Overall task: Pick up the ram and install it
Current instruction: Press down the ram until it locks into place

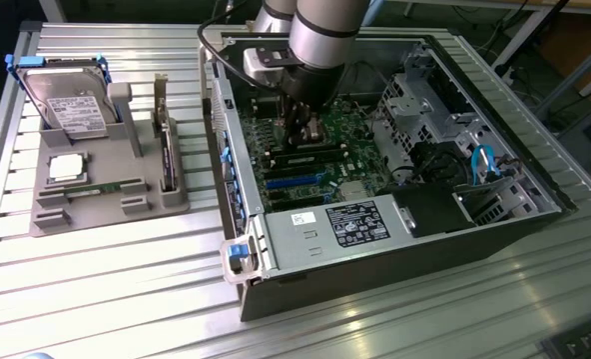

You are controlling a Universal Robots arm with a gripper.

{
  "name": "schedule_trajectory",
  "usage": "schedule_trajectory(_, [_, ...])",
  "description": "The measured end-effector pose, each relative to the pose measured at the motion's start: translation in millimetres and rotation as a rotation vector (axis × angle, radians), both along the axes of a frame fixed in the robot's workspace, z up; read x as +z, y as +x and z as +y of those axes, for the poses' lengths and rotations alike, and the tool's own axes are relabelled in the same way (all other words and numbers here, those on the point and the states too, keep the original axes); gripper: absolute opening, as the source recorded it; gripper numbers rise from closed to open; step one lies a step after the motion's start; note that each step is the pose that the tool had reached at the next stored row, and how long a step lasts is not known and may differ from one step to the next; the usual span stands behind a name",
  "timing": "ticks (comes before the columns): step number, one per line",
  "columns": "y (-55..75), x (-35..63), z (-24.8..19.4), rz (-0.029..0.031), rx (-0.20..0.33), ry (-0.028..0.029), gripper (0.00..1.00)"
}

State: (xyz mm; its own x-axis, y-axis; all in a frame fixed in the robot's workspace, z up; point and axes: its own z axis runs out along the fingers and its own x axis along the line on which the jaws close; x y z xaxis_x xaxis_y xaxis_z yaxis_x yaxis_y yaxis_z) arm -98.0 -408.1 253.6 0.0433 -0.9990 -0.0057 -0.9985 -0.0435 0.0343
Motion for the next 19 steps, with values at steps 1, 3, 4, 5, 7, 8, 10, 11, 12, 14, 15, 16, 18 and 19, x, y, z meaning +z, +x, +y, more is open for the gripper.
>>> schedule_trajectory(1, [0.6, 1.9, 0.0, 0.0018, 0.0, 0.0, 0.11])
schedule_trajectory(3, [1.7, 5.5, -0.1, 0.0051, 0.0, 0.0, 0.11])
schedule_trajectory(4, [2.0, 7.1, -0.1, 0.0061, 0.0, 0.0001, 0.11])
schedule_trajectory(5, [2.5, 13.0, -0.2, 0.0083, 0.0, 0.0, 0.11])
schedule_trajectory(7, [3.9, 20.3, -0.3, 0.0116, 0.0, -0.0001, 0.11])
schedule_trajectory(8, [4.8, 21.8, -0.3, 0.0128, 0.0, 0.0, 0.11])
schedule_trajectory(10, [7.8, 25.2, -0.3, 0.0162, 0.0, 0.0, 0.11])
schedule_trajectory(11, [9.0, 26.5, -0.2, 0.0177, 0.0, 0.0, 0.11])
schedule_trajectory(12, [10.0, 27.6, -0.3, 0.0189, 0.0, 0.0, 0.11])
schedule_trajectory(14, [12.5, 30.0, -0.3, 0.0219, 0.0, -0.0001, 0.11])
schedule_trajectory(15, [16.1, 32.9, -0.3, 0.0262, 0.0, -0.0001, 0.11])
schedule_trajectory(16, [19.0, 34.9, -0.3, 0.0292, 0.0, 0.0, 0.11])
schedule_trajectory(18, [23.8, 36.4, -0.3, 0.0322, 0.0, 0.0, 0.11])
schedule_trajectory(19, [25.5, 36.6, -0.3, 0.0326, 0.0, -0.0001, 0.11])
